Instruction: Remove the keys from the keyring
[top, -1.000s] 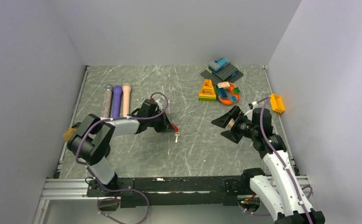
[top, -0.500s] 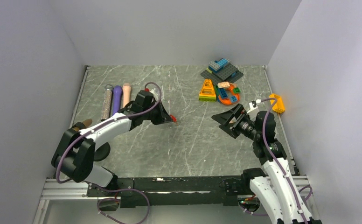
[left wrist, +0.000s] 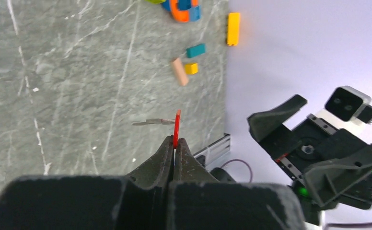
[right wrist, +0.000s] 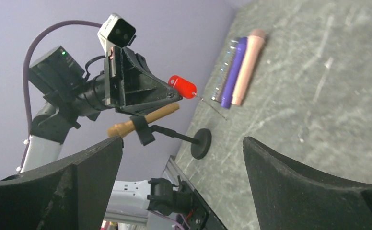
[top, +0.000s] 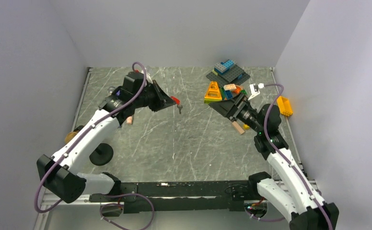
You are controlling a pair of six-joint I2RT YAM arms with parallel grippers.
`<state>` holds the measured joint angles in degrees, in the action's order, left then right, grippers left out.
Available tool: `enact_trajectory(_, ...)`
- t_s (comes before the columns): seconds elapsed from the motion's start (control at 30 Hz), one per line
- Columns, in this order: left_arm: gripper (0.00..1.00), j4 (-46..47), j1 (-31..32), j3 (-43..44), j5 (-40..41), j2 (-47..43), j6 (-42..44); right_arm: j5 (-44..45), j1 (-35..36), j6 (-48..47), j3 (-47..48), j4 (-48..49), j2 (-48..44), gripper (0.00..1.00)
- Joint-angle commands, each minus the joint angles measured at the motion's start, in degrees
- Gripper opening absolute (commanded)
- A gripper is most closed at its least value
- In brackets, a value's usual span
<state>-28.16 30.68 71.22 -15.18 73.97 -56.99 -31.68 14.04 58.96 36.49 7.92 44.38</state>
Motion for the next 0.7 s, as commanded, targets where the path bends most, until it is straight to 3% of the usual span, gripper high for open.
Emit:
enact_trajectory(0.0, 0.0, -7.84, 0.1, 8.76, 1.85, -2.62, -5.48, 1.22, 3.7, -3.19, 6.26, 15.26, 4.66, 1.0)
enact_trajectory(0.33, 0.0, -17.7, 0.17, 25.01, 4.18, -3.73, -10.57, 3.08, 9.79, -2.47, 10.55, 40.11, 16.38, 1.0)
enact_trajectory(0.67, 0.0, -17.67, 0.03, 31.64, 5.33, -5.23, -14.06, 5.96, 19.86, -9.73, 17.95, 51.01, 28.06, 0.97)
